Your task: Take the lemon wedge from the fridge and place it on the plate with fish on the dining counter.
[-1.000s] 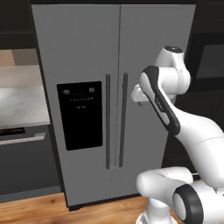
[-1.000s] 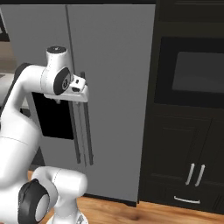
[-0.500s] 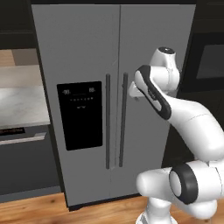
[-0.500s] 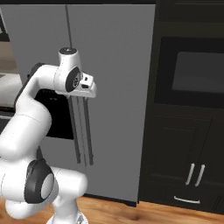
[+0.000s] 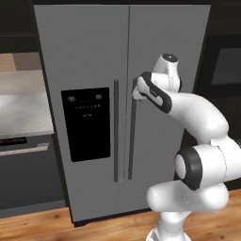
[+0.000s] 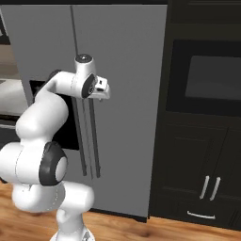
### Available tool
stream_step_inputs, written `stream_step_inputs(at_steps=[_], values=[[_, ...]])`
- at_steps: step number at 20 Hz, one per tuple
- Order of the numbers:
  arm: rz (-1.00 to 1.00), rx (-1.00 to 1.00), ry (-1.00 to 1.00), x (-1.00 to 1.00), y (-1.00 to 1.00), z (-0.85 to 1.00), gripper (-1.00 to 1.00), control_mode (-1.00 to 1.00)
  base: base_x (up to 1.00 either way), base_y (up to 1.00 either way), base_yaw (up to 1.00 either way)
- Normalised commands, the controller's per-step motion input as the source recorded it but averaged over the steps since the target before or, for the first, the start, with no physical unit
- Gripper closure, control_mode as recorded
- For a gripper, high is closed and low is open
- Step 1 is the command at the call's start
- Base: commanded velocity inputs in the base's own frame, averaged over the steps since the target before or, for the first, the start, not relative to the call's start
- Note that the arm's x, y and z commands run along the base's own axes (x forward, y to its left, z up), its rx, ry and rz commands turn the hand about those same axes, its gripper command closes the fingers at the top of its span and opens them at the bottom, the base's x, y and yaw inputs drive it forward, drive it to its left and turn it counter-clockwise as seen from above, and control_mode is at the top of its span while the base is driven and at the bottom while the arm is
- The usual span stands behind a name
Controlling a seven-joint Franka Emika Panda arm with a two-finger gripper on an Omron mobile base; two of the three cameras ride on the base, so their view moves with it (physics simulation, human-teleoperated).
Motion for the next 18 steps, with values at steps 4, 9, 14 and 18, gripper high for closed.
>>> stream_step_inputs(at_steps=[4, 9, 14, 18], values=[[0.05, 0.01, -0.14, 0.51, 0.19, -0.38, -1.00, -1.00, 0.00, 0.00, 0.00], [0.04, 0.05, -0.04, 0.10, 0.25, -0.17, -1.00, -1.00, 0.00, 0.00, 0.00], [0.00, 0.00, 0.05, 0.00, 0.29, -0.21, -1.00, -1.00, 0.00, 0.00, 0.00], [0.00, 0.00, 0.06, 0.04, 0.06, -0.14, -1.00, -1.00, 0.00, 0.00, 0.00]])
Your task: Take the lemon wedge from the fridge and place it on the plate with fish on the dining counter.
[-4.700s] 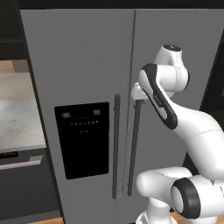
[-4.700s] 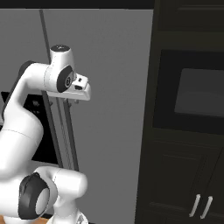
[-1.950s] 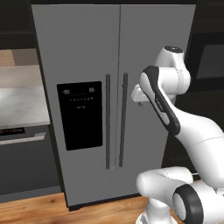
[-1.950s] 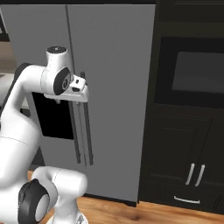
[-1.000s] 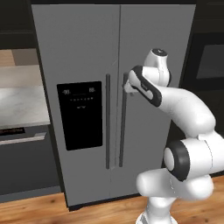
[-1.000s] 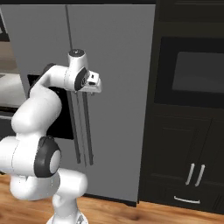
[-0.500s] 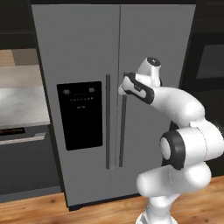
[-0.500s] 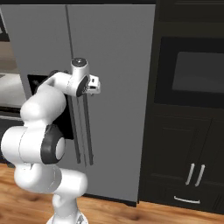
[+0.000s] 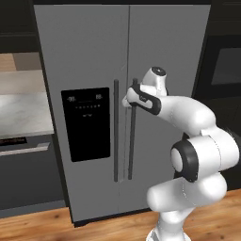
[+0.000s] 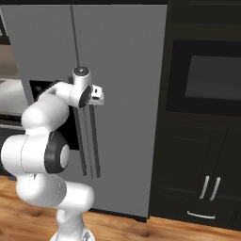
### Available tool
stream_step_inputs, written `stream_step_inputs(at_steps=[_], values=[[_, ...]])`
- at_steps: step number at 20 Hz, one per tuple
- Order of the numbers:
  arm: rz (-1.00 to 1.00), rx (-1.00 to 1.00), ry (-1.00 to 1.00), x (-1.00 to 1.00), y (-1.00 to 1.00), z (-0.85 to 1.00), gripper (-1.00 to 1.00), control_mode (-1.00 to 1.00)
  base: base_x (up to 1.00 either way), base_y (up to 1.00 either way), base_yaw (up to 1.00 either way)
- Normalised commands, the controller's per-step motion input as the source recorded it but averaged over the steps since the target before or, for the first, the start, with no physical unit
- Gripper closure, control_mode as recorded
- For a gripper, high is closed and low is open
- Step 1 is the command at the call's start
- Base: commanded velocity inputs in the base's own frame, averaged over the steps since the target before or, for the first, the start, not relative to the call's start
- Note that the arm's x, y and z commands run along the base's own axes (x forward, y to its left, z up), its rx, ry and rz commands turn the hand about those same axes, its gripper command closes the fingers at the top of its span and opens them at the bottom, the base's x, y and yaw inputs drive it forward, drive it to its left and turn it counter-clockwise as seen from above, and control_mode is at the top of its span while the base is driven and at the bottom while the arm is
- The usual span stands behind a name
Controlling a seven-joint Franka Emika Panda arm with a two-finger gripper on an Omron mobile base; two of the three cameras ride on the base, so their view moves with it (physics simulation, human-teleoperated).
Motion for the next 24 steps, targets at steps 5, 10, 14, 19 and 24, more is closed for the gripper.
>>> stream_step_inputs(at_steps=[5, 10, 14, 19, 24], values=[[0.00, 0.00, 0.00, 0.06, 0.00, -0.13, -1.00, -1.00, 0.00, 0.00, 0.00], [0.00, 0.00, 0.00, 0.21, -0.05, -0.21, -1.00, -1.00, 0.00, 0.00, 0.00], [0.00, -0.02, 0.00, 0.28, -0.13, -0.20, -1.00, -1.00, 0.00, 0.00, 0.00], [0.00, 0.00, 0.00, 0.22, 0.00, -0.05, -1.00, -1.00, 0.00, 0.00, 0.00], [0.00, 0.00, -0.02, 0.28, 0.00, -0.12, -1.00, -1.00, 0.00, 0.00, 0.00]])
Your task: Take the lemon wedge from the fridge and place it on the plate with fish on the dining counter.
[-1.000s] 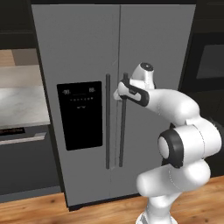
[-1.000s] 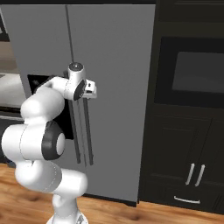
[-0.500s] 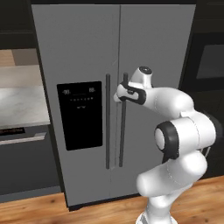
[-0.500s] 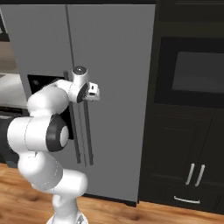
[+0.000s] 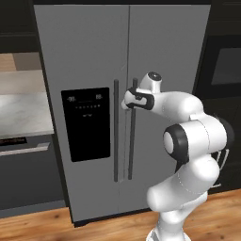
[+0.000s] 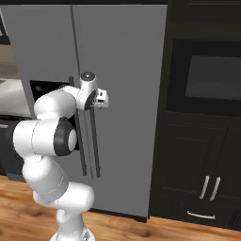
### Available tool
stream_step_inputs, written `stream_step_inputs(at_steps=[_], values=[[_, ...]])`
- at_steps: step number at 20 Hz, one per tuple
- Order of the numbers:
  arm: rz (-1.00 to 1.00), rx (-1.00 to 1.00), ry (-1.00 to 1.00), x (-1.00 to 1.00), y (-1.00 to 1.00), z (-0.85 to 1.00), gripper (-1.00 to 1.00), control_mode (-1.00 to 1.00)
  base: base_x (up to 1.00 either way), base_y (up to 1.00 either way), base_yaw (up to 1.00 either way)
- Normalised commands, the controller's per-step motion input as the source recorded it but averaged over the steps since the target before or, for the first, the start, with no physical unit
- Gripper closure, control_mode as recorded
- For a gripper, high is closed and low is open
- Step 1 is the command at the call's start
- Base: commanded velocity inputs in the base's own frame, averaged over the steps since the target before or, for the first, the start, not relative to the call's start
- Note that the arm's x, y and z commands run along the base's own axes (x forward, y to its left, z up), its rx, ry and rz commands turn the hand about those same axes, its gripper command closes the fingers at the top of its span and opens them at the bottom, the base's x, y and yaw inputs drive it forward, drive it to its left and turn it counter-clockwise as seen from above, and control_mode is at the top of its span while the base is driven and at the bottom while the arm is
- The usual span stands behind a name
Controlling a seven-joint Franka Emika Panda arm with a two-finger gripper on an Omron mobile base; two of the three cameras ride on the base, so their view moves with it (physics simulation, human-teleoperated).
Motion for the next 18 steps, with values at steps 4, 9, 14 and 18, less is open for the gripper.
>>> stream_step_inputs(at_steps=[4, 9, 14, 18], values=[[0.00, 0.00, -0.02, 0.26, 0.00, -0.12, -1.00, -1.00, 0.00, 0.00, 0.00], [0.00, 0.00, -0.02, 0.26, 0.00, -0.15, -1.00, -1.00, 0.00, 0.00, 0.00], [0.00, 0.00, -0.01, 0.27, 0.00, -0.17, -1.00, -1.00, 0.00, 0.00, 0.00], [0.00, -0.02, 0.00, 0.32, 0.00, -0.15, 1.00, -1.00, 0.00, 0.00, 0.00]])
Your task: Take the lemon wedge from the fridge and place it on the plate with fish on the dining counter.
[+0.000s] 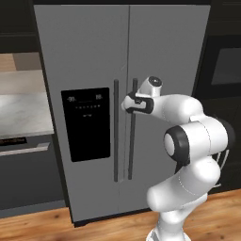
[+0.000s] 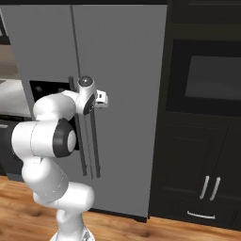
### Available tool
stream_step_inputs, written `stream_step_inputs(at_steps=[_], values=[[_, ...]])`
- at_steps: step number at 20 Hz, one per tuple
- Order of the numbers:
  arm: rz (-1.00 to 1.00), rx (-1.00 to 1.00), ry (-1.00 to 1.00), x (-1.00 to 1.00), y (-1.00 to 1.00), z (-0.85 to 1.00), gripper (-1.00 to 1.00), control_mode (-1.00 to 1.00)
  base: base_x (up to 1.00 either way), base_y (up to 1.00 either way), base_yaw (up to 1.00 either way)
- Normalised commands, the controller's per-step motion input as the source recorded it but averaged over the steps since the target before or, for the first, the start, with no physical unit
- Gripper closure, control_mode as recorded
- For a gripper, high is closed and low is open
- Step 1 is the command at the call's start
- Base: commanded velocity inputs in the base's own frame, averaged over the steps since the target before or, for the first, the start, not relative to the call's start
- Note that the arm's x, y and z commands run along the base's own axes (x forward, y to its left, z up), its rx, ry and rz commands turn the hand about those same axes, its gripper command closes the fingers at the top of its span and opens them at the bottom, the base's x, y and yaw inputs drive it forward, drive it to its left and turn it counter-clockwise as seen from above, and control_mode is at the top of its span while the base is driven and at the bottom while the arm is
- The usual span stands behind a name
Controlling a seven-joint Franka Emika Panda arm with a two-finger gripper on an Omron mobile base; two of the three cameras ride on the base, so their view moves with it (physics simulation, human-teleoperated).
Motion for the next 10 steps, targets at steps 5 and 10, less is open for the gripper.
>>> stream_step_inputs(at_steps=[5, 10], values=[[0.00, 0.00, 0.00, 0.06, 0.00, -0.02, 1.00, -1.00, 0.00, 0.00, 0.00], [0.00, 0.00, 0.00, 0.00, 0.00, 0.00, 1.00, -1.00, 0.00, 0.00, 0.00]])
